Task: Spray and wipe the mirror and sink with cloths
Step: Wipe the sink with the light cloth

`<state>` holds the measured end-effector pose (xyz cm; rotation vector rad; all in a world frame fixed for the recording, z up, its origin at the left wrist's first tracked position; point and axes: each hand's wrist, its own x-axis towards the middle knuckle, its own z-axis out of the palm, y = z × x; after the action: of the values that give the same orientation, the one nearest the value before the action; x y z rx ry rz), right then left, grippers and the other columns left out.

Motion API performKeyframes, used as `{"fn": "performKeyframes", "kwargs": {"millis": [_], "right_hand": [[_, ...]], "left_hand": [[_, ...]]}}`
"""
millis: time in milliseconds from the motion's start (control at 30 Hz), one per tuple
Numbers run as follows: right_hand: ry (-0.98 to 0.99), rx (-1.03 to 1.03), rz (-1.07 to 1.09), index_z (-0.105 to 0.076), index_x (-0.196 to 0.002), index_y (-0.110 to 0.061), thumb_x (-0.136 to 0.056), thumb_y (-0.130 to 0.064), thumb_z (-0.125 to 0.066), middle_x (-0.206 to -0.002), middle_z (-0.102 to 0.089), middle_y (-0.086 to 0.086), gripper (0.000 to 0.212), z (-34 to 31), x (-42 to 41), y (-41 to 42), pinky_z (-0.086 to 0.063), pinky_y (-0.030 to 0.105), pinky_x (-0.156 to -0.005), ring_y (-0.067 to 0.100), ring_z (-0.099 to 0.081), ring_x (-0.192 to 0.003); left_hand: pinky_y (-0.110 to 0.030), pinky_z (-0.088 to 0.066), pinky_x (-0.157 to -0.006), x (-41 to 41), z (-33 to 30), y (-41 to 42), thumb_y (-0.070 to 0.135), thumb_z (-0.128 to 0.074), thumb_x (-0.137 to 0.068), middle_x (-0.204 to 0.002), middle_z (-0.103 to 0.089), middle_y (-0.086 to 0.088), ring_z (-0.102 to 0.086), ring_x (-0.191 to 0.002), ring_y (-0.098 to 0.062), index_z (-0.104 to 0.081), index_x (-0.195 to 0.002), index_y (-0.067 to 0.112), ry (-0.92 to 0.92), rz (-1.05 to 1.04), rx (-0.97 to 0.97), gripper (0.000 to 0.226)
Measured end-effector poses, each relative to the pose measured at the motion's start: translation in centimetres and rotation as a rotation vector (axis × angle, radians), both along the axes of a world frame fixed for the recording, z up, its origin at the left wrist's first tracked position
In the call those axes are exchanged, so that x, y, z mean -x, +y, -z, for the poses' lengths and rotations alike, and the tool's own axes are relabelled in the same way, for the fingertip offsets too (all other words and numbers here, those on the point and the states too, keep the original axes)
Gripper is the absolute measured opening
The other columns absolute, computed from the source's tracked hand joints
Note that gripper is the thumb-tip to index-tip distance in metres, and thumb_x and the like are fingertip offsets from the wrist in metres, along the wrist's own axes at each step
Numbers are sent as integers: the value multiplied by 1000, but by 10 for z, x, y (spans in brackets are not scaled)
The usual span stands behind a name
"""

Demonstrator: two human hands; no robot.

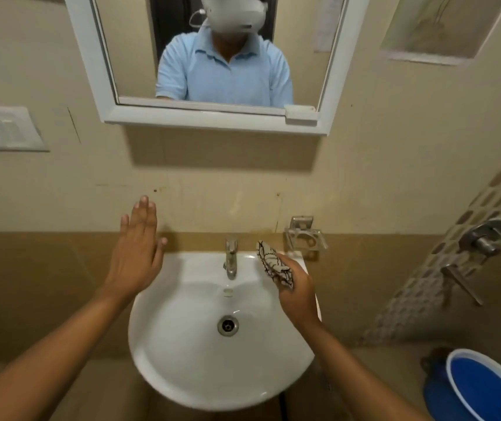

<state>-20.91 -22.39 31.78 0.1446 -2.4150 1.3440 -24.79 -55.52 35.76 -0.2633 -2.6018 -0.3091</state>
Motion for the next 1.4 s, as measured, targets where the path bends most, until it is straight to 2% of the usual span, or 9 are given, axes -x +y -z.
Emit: {"fn": "performKeyframes", "kwargs": {"millis": [100, 233, 433, 700, 833, 933, 1033, 1100, 1400], "right_hand": [[-79, -8, -18, -58, -132, -18, -82, 12, -59, -128, -61, -8, 59, 33, -8, 3, -44, 10, -97, 10, -57, -120], [-188, -60, -5, -56, -134, -25, -83, 9, -58, -126, -57, -19, 61, 65, -13, 9, -46, 22, -102, 8, -56, -120], [-273, -260, 25, -53, -138, -21, -81, 10, -54, -140, -56, 0, 64, 91, 2, 14, -39, 29, -106, 21, -50, -130], [-180, -535, 95, -58, -132, -11, -69, 14, -55, -134, -58, 14, 68, 99, 67, 10, -54, 43, -89, 34, -55, -122], [-239, -686, 130, -53, -135, -11, -67, 15, -54, -134, -55, 15, 74, 105, 105, 1, -43, 55, -102, 37, -49, -127], [-415, -759, 79, -37, -147, -18, -79, 0, -54, -153, -34, 10, 72, 111, 123, -15, -24, 59, -114, 32, -26, -143], [-511, -765, 21, -18, -155, -22, -87, -48, -52, -162, -12, 7, 79, 125, 134, -30, -8, 57, -118, 30, -5, -149], [-482, -770, -4, -18, -155, -24, -78, -70, -40, -162, -14, 4, 92, 128, 138, -38, -7, 56, -118, 28, -8, -149], [-290, -755, -127, -42, -144, -26, -91, -52, -32, -151, -41, -1, 60, 142, 137, -41, -24, 55, -113, 22, -27, -144]], "left_hand": [[-48, -6, -124, -17, 41, 17, 41, -26, -99, -166, 1, -12, 1, -154, -24, -1, -157, 6, -111, 10, 18, 72], [-39, -2, -124, -35, 83, 33, 45, -24, -99, -165, -7, -14, -6, -153, -25, -9, -157, 5, -214, 10, 55, 72], [-35, -1, -124, -43, 129, 36, 49, -22, -98, -165, -8, -10, -8, -153, -24, -10, -157, 8, -358, 5, 51, 73], [-36, -3, -123, 6, 150, 19, 50, -23, -96, -165, -5, -10, -3, -153, -22, -7, -156, 5, -477, 8, 50, 77], [-36, 2, -122, 35, 154, 13, 42, -36, -103, -165, 0, -11, 3, -153, -23, -2, -155, 2, -533, 6, 53, 74], [-39, 1, -122, 51, 159, 5, 43, -38, -102, -165, 0, -13, 3, -153, -26, -5, -155, 0, -569, 9, 58, 75], [-41, 0, -122, 62, 169, -4, 48, -30, -102, -165, 0, -15, 1, -153, -28, -6, -155, -1, -607, -13, 61, 76], [-41, -2, -122, 65, 176, -8, 53, -22, -99, -165, -4, -17, -3, -153, -29, -9, -155, -1, -611, -25, 64, 79], [-42, -7, -121, 69, 183, -10, 50, -8, -94, -162, -15, -21, -13, -152, -34, -20, -153, -4, -588, -6, 28, 81]]}}
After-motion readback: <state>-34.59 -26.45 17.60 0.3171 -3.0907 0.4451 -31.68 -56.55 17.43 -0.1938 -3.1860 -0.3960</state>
